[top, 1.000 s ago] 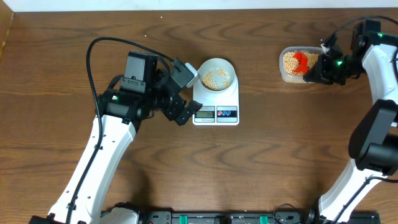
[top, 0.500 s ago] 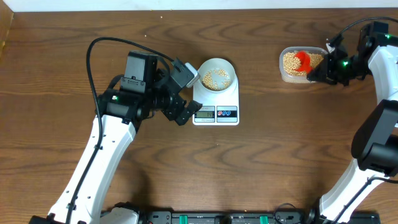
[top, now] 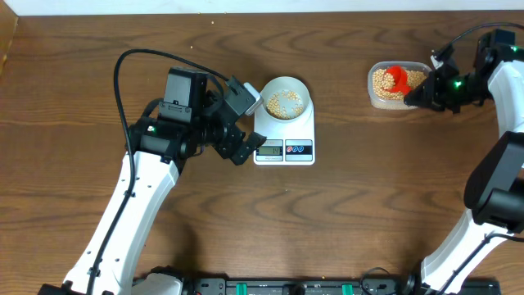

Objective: Scoop item into bowl and weigh 50g on scale

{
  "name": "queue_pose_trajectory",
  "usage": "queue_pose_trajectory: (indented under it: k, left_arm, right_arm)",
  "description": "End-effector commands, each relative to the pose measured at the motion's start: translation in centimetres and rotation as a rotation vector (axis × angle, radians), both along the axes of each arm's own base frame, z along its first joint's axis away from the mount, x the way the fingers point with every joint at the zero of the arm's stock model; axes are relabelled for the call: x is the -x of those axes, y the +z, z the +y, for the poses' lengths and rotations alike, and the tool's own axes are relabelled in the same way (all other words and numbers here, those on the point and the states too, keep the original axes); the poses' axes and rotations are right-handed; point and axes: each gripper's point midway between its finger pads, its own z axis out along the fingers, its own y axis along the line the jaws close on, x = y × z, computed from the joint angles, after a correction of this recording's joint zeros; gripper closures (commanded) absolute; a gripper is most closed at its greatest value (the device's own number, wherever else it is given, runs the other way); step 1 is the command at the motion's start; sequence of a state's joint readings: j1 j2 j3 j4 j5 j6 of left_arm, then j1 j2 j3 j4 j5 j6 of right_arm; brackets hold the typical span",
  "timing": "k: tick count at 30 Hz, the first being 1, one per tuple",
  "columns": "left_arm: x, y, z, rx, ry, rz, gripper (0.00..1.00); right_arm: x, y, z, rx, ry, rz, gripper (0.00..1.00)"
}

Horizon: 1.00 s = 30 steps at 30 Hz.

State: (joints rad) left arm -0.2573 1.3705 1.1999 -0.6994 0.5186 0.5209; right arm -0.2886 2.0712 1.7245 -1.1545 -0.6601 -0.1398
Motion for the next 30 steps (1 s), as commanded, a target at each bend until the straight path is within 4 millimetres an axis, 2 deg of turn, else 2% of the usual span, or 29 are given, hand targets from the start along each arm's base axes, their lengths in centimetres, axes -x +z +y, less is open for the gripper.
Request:
queue_pose_trajectory:
  k: [1, 22, 30]
  left_arm:
    - [0.2, -0.11, -0.19, 0.007, -0.013, 0.004, 0.02]
    - [0.2, -0.11, -0.18, 0.006, -0.012, 0.004, 0.02]
    - [0.2, -0.11, -0.19, 0.007, -0.013, 0.004, 0.02]
  right_arm:
    - [0.17, -0.25, 0.23, -0.035, 0.016, -0.002, 0.99]
    - [0.56, 0.23, -0.06, -0.077, 0.019, -0.011, 0.98]
    - [0.57, 0.72, 0.39, -0.114, 0.036, -0.032, 0.99]
